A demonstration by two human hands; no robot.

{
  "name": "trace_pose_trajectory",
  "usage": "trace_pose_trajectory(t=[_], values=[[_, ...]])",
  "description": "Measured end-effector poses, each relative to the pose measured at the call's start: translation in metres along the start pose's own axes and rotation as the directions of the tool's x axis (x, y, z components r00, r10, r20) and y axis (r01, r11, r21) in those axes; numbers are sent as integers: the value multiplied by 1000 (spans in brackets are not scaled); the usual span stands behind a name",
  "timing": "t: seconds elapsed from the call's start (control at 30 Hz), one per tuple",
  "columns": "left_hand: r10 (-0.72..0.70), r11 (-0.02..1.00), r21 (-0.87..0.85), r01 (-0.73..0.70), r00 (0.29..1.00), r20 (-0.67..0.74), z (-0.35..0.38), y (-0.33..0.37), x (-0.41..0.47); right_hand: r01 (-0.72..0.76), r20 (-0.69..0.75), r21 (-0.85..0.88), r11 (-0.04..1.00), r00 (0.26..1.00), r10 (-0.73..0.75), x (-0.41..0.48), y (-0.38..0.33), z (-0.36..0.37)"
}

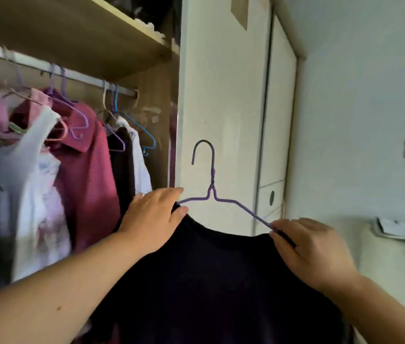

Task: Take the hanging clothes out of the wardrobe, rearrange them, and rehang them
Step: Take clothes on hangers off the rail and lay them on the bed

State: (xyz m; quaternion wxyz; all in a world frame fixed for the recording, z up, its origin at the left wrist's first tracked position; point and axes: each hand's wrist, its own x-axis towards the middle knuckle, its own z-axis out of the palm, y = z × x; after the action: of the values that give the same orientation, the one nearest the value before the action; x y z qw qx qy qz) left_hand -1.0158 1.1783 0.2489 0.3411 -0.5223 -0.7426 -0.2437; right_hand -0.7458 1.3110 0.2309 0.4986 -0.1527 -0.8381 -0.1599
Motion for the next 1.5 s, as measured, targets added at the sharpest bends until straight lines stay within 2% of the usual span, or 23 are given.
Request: trace_pose_trajectory(t=[0.13, 0.2, 0.3, 0.53, 0.63, 0.7, 0.8, 0.87, 0.93, 1.0, 1.1, 1.2, 1.3, 1.4, 1.5], values=[[146, 983, -137, -122, 972, 182, 49, 22, -25, -147, 111, -139, 979, 980, 163, -54, -3, -16], [179, 955, -279, -106, 951, 254, 74, 29, -40, -236, 169, -185, 954, 949, 267, -85, -9, -27], [300, 878, -465, -117, 890, 343, 106, 45, -57, -348, 215, -265, 899, 888, 407, -125, -32, -43], [546, 684, -681, -261, 803, 240, 133, 118, -102, -594, 135, -447, 669, 694, 707, -216, -105, -101], [667, 568, -746, -348, 726, 169, 125, 160, -130, -671, 57, -511, 537, 597, 800, -252, -144, -137], [747, 483, -784, -391, 650, 137, 118, 186, -149, -721, 1, -548, 423, 506, 863, -278, -169, -161], [848, 340, -856, -389, 520, 101, 107, 231, -188, -776, -52, -590, 221, 310, 949, -319, -210, -202], [903, 254, -875, -413, 426, 60, 100, 259, -215, -781, -51, -608, 143, 219, 974, -345, -236, -228], [957, 141, -898, -417, 290, 15, 89, 288, -250, -786, -55, -616, 52, 108, 993, -372, -268, -254], [992, 77, -913, -401, 127, 28, 74, 314, -290, -788, -57, -613, -57, -28, 998, -399, -304, -279], [998, 42, -907, -419, -17, 54, 53, 341, -353, -760, -63, -617, -205, -212, 975, -431, -361, -307], [984, -17, -914, -405, -169, 57, 20, 354, -415, -721, -81, -605, -337, -366, 927, -456, -419, -335], [951, -51, -915, -400, -300, 78, -21, 362, -470, -685, -91, -581, -439, -481, 872, -477, -475, -370], [870, -7, -956, -293, -474, 139, -63, 370, -513, -667, -49, -525, -529, -596, 801, -497, -519, -408], [821, 14, -970, -244, -551, 150, -105, 386, -551, -658, 37, -432, -618, -697, 716, -516, -553, -453]])
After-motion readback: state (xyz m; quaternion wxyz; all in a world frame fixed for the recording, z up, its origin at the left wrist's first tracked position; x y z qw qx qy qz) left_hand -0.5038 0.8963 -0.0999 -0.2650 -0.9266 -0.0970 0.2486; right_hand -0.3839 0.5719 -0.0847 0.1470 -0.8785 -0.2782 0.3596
